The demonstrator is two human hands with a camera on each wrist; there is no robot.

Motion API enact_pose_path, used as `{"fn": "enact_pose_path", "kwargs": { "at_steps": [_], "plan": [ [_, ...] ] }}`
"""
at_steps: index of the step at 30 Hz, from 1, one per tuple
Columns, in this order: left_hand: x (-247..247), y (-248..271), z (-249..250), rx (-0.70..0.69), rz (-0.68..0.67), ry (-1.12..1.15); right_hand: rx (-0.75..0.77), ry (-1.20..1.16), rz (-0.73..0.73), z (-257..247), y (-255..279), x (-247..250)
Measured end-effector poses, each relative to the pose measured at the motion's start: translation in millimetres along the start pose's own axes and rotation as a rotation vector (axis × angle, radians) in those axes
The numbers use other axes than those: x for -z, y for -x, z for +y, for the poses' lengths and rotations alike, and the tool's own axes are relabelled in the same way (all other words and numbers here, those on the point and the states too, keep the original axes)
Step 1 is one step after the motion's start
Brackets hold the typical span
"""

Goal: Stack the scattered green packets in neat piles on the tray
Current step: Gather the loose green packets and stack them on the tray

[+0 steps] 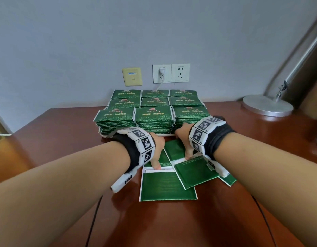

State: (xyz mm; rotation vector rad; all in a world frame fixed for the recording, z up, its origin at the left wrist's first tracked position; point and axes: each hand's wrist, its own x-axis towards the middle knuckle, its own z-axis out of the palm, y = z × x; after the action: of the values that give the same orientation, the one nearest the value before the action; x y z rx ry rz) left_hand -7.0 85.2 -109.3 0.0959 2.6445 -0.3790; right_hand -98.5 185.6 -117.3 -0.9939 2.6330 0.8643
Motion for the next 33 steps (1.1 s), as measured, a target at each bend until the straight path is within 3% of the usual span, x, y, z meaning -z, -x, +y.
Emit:
{"fn": "enact_pose_path", "kwargs": {
  "at_steps": [14,23,27,30,33],
  "plan": [
    [-5.2,-0.7,-2.8,0.042,-0.014,0.09,-0.084,-0.102,0.054,3.6,31.9,-7.2],
    [-13.1,22.7,2.8,0.144,0.187,0.099,-0.202,-0.115,0.26,12.1,53.2,-21.4],
    [-13.6,39.0,-7.4,0.176,0.293,0.19,-0.276,-0.271,0.306,17.3,61.3,-14.4],
    [-11.5,53.4,-19.9,0.212,0.386,0.217,-0.242,-0.266,0.374,21.3,71.8,-7.0],
    [-14.4,62.7,-33.0,0.218,0.477,0.205,-0.204,-0.33,0.354,18.3,76.6,-5.2]
  ]
}}
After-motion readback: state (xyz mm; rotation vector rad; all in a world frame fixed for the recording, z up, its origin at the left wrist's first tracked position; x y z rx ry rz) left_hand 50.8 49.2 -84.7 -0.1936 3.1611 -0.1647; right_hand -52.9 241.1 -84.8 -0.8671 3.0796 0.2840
